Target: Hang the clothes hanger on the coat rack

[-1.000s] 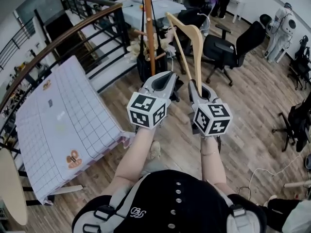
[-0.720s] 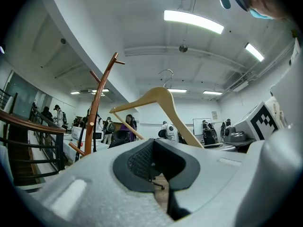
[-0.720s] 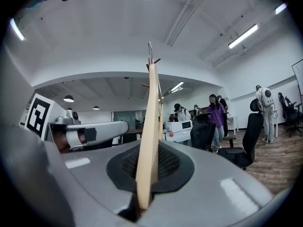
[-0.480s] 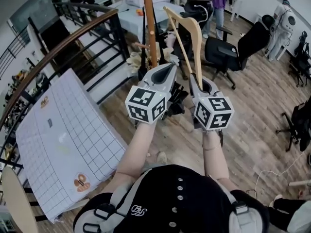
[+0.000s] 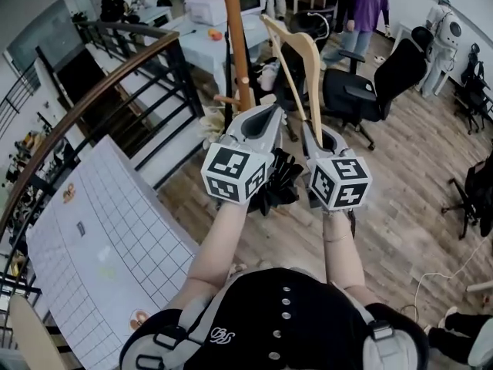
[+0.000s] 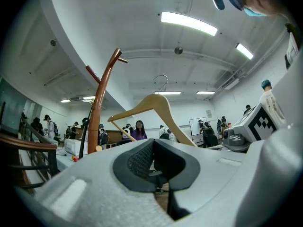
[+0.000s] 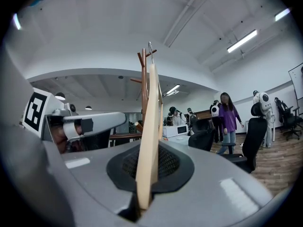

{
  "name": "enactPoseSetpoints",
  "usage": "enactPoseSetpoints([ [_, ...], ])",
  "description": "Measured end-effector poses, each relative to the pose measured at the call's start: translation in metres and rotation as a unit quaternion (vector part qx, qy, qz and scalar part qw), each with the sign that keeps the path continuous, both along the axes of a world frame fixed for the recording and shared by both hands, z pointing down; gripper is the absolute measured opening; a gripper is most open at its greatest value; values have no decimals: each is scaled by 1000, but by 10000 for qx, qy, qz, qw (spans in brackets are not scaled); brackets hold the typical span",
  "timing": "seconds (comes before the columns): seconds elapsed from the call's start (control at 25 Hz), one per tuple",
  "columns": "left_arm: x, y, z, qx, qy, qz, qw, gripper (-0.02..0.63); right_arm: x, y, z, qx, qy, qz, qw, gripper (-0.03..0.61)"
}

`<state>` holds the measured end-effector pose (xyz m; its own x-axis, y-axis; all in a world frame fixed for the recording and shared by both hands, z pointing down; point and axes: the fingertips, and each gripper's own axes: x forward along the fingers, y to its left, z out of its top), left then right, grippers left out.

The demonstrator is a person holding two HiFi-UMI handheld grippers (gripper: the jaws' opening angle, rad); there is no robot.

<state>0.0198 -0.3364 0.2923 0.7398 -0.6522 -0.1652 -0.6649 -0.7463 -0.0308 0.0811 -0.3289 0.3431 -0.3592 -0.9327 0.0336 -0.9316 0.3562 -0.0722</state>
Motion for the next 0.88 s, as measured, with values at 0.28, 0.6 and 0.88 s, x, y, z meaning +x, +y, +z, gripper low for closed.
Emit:
enactPoseSetpoints([
  [0.28, -6, -18, -5, 147, -74, -66, 9998, -3, -5, -20, 4, -74, 46, 14, 10000, -5],
  [0.6, -10, -39, -12, 190, -43, -124, 9997, -2, -9, -48, -2, -54, 14, -63, 10000, -5],
  [0.88, -9, -61, -27, 257, -102, -171, 9995, -2, -12, -76, -17, 53, 120, -220, 9997, -5],
])
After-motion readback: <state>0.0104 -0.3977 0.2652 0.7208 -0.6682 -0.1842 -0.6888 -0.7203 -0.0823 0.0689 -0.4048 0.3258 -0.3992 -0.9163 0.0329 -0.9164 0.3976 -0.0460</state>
